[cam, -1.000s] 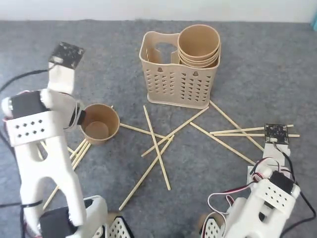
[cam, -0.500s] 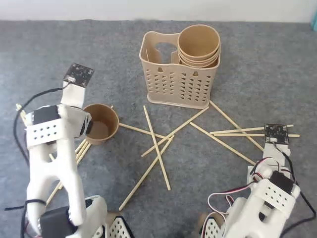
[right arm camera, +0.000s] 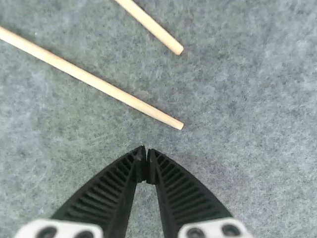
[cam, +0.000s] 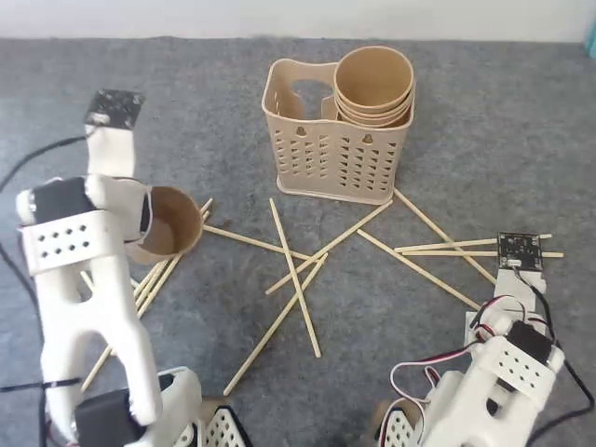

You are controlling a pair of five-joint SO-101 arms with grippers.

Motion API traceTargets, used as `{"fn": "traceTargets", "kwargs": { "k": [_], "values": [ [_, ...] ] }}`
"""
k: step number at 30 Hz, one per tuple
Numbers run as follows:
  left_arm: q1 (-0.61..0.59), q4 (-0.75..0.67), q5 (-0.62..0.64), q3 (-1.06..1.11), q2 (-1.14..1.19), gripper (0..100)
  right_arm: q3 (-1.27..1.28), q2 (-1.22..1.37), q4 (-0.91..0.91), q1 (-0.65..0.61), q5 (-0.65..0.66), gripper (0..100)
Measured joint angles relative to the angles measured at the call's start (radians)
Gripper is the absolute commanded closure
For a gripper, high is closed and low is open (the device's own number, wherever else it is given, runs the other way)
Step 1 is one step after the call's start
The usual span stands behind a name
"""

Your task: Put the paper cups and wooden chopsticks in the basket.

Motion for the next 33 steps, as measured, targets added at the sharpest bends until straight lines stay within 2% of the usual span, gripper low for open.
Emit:
{"fn": "traceTargets", "kwargs": {
  "k": [6, 10, 13, 21, 25, 28, 33],
  "values": [
    [0.006, 0.077, 0.064, -0.137, 0.000, 99, 0.000, 0.000, 0.000, 0.000, 0.000, 99.1],
    [0.063, 0.132, 0.189, -0.282, 0.000, 99, 0.000, 0.000, 0.000, 0.000, 0.000, 99.1],
    [0.144, 0.178, 0.304, -0.417, -0.002, 99, 0.000, 0.000, 0.000, 0.000, 0.000, 99.1],
    [0.423, 0.190, 0.598, -0.760, -0.002, 99, 0.000, 0.000, 0.000, 0.000, 0.000, 99.1],
    [0.545, 0.109, 0.718, -0.855, -0.003, 99, 0.000, 0.000, 0.000, 0.000, 0.000, 99.1],
    [0.601, -0.005, 0.801, -0.864, -0.003, 99, 0.000, 0.000, 0.000, 0.000, 0.000, 99.1],
    [0.657, -0.207, 0.842, -0.830, -0.003, 99, 0.000, 0.000, 0.000, 0.000, 0.000, 99.1]
  ]
}}
